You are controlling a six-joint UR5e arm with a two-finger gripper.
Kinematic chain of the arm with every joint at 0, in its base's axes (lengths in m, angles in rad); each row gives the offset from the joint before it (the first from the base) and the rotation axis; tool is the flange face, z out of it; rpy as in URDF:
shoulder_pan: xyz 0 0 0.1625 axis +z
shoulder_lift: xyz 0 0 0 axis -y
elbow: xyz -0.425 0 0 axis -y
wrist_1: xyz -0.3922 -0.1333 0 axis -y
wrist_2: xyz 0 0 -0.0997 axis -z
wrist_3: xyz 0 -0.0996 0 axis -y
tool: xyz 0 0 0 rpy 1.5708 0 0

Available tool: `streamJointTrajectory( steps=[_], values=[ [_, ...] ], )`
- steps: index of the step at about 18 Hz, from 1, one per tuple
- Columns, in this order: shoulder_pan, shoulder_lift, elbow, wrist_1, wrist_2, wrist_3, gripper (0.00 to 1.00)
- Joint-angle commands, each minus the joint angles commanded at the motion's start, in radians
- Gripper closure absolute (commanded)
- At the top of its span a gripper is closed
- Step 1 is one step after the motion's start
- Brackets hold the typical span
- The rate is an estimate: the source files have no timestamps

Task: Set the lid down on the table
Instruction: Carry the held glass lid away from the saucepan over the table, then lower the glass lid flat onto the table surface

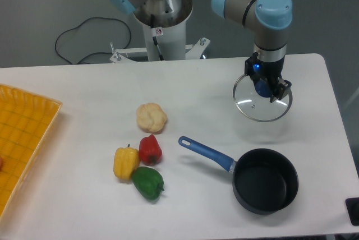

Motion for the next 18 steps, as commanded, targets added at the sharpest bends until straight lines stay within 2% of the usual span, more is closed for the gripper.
streamJointTrajectory(
  steps=[6, 18],
  values=[
    [-0.002, -0.032, -0.031, 0.040, 0.014, -0.021, 0.44],
    [-0.005, -0.106, -0.009, 0.055, 0.018, -0.026, 0.45]
  ],
)
